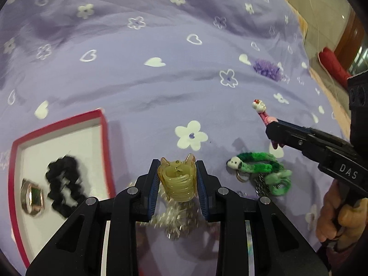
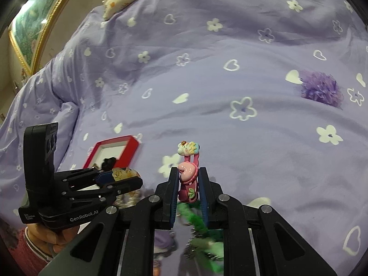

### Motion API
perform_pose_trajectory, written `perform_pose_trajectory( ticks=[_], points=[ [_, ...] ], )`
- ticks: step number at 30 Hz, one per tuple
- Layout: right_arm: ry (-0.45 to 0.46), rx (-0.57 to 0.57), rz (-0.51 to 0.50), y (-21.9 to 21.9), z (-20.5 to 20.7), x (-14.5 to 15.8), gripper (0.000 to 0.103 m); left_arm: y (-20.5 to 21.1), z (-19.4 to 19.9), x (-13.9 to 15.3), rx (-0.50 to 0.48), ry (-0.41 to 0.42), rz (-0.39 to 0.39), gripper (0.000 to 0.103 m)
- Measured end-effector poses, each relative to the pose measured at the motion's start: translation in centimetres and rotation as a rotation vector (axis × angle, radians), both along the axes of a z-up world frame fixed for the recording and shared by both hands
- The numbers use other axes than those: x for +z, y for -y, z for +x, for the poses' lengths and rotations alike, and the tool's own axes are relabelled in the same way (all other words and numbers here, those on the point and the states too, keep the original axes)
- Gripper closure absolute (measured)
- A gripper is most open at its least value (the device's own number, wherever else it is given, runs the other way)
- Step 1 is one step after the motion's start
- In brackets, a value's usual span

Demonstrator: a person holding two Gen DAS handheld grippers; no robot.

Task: Organize jewelry
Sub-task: 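Carry the hair claw and pink clip into the box and open both tools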

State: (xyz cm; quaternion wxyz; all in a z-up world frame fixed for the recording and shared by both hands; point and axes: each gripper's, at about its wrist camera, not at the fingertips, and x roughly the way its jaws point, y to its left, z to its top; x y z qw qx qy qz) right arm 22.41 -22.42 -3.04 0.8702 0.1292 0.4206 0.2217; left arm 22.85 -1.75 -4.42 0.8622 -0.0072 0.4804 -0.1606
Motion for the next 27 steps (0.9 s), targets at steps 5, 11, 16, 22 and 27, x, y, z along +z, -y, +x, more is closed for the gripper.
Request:
perform_pose_trajectory(
  ticks=[5, 11, 16, 22, 27],
  points=[
    [0.017, 0.042, 0.015, -2.2, -1.3, 1.1, 0.087, -3.2, -2.4, 0.7, 0.068, 0.009, -0.049, 0.075],
    [0.013, 0.108, 0.027, -5.7, -2.8, 1.3, 0.087, -7.3, -5.1, 1.7, 0.154, 0.031, -0.085, 0.075],
    [0.004, 0.167, 0.026, -8.8, -4.0, 1.2, 0.087, -10.2, -6.8, 2.3, 0.207, 0.047, -0.093, 0.075],
    [0.003, 0.239, 0.025, -12.5, -5.2, 1.2, 0.087, -13.3, -8.0, 1.8, 0.266, 0.041, -0.087, 0.075],
    [0.001, 0.29, 0.018, -15.5, -5.5, 1.0, 0.087, -15.9, -8.7, 1.2, 0.314, 0.037, -0.083, 0.075]
  ],
)
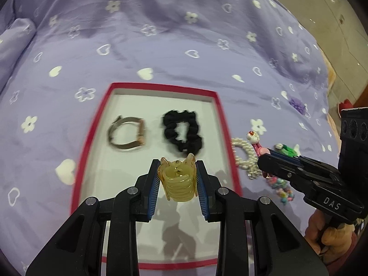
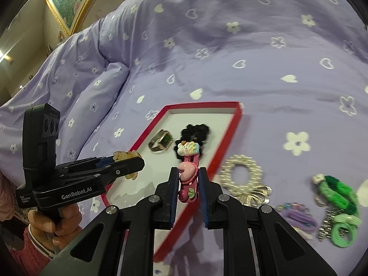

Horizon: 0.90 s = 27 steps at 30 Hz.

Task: Organize jewelry
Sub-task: 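Carry the hair claw and pink clip into the box and open both tools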

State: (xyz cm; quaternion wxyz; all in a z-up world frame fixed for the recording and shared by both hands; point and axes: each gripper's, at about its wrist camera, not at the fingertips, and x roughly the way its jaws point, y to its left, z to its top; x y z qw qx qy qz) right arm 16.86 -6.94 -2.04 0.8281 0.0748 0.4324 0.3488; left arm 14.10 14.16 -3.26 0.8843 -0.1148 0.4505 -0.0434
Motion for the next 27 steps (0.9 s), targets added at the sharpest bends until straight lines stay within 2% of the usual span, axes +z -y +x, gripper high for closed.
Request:
perform_pose_trajectory(
  ticks=[7, 14, 22, 27],
  points=[
    [-0.008, 0.055, -0.026, -3.8, 0.1, -0.8, 0.087, -3.1, -0.1, -1.4, 0.056, -0.021, 0.0, 0.075],
    [-0.024, 0.089, -0.109, -7.2, 0.9, -2.8, 0.087, -4.4, 1.1, -3.3, 0.07, -0.05, 0.003, 0.075],
    [-0.02, 0.095, -0.233, -8.6, 2.1, -4.8, 0.086, -4.5, 2.6, -5.4, 0.064, -0.089, 0.017, 0.075],
    [-0.021, 0.115, -0.25, -8.8, 2.2, -5.2, 0.086, -4.4, 2.9, -6.2, 0.057, -0.11, 0.014, 0.075]
  ],
)
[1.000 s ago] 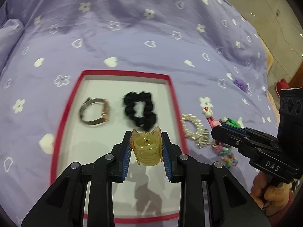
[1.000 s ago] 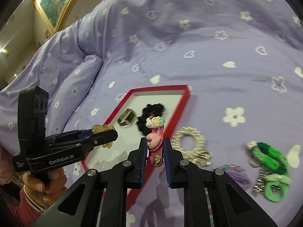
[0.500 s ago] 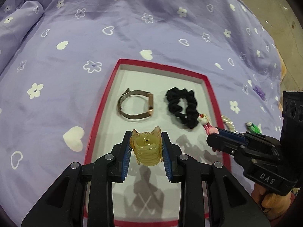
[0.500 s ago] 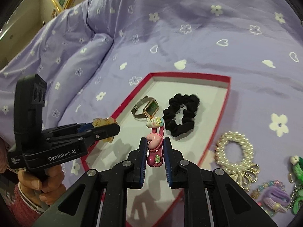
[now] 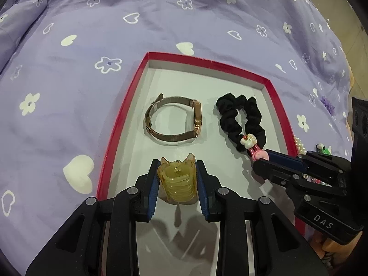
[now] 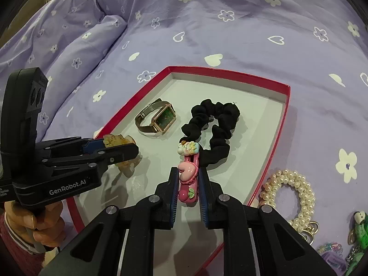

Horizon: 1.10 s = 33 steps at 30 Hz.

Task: Organize jewelry
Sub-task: 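Carry the hair claw and pink clip into the box and open both tools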

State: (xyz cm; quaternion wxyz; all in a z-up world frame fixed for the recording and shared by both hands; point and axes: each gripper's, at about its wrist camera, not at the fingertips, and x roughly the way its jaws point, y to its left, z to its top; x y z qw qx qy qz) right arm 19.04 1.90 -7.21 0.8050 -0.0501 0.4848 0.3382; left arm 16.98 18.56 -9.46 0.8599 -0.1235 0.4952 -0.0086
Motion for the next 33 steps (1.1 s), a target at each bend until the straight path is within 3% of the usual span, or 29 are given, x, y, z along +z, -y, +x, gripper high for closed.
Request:
perform_pose_trajectory(
  ticks=[13, 27, 33],
  points=[
    [-0.009, 0.006, 0.013, 0.0, 0.2, 0.1, 0.083, 0.3, 0.1, -0.1, -0.002, -0.012, 0.021, 0.073],
    [0.004, -0.025, 0.088, 1.9, -0.6, 2.4, 0.071, 0.5, -0.8, 1.5, 0.019, 0.013, 0.027, 0.051],
    [0.025, -0.063, 0.135, 4.2, -1.5, 4.1, 0.07, 0.5, -1.6, 1.8, 0.03, 0.021, 0.022, 0.05]
  ],
)
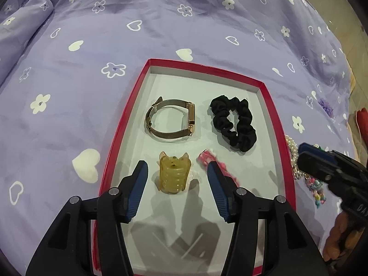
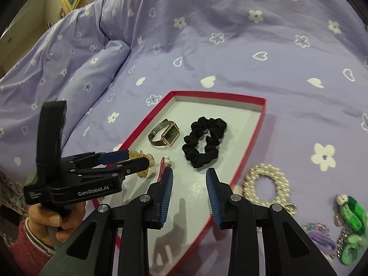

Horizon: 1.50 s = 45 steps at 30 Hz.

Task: Organize jewelry
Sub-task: 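Carry the hair claw and pink clip into the box and open both tools, then move both tools back over the remaining jewelry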

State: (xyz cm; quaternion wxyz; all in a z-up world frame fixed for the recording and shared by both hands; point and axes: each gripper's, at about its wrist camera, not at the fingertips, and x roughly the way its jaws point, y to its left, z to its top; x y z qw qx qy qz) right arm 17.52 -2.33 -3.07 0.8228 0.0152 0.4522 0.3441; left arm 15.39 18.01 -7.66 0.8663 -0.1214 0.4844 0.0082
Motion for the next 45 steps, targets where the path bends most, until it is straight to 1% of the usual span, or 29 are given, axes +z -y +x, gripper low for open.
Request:
perform_pose_trajectory(
  ticks=[5, 8, 10, 13, 14, 15, 19, 20, 22, 24, 27, 30, 34, 40, 45],
  points=[
    [0.01, -0.028, 0.021, 1.9, -0.5, 0.9, 0.069, 0.2, -0.4, 0.3, 0.008, 0.001, -0.01, 0.05],
    [0.009, -0.05, 0.031, 3.3, -0.9, 1.1, 0.068, 0.4, -1.0, 1.0, 0.011, 0.018, -0.018, 0.05],
    [0.009, -0.059, 0.03, 4.0, -1.2, 1.0, 0.068, 0.8, -1.6, 1.8, 0.01, 0.034, -0.018, 0.048],
    [0.0, -0.081, 0.039, 5.4, -1.5, 1.0, 0.066, 1.7, -2.3, 2.9, -0.001, 0.063, -0.014, 0.037],
    [0.002, -0.091, 0.043, 6.1, -1.7, 1.1, 0.066, 2.1, -2.6, 3.4, -0.008, 0.076, -0.012, 0.031],
    [0.005, -0.097, 0.044, 6.6, -1.8, 1.2, 0.062, 2.6, -2.9, 3.9, -0.016, 0.089, -0.01, 0.025],
    [0.011, -0.127, 0.042, 8.9, -2.7, 1.4, 0.058, 4.5, -4.0, 5.3, -0.045, 0.12, -0.015, 0.016],
    [0.013, -0.136, 0.039, 9.6, -3.0, 1.5, 0.058, 5.1, -4.2, 5.5, -0.052, 0.121, -0.018, 0.013],
    [0.016, -0.155, 0.036, 11.0, -3.5, 1.6, 0.057, 6.2, -4.6, 5.8, -0.071, 0.134, -0.025, 0.011],
    [0.018, -0.175, 0.032, 12.5, -4.1, 1.6, 0.054, 7.4, -4.9, 6.1, -0.088, 0.132, -0.018, 0.008],
    [0.029, -0.208, 0.018, 14.5, -5.0, 1.8, 0.053, 9.1, -5.4, 6.2, -0.116, 0.138, -0.015, 0.007],
    [0.036, -0.239, 0.009, 16.5, -5.8, 1.9, 0.051, 10.2, -5.8, 6.1, -0.14, 0.136, -0.063, 0.006],
    [0.039, -0.294, 0.005, 19.3, -7.0, 1.9, 0.05, 11.9, -6.3, 6.2, -0.165, 0.138, -0.092, 0.006],
    [0.033, -0.356, 0.01, 22.3, -7.9, 1.5, 0.05, 14.4, -6.7, 6.0, -0.197, 0.122, -0.084, 0.006],
    [0.027, -0.376, 0.015, 23.7, -8.1, 0.8, 0.05, 16.2, -6.8, 5.6, -0.222, 0.109, -0.07, 0.006]
  ],
)
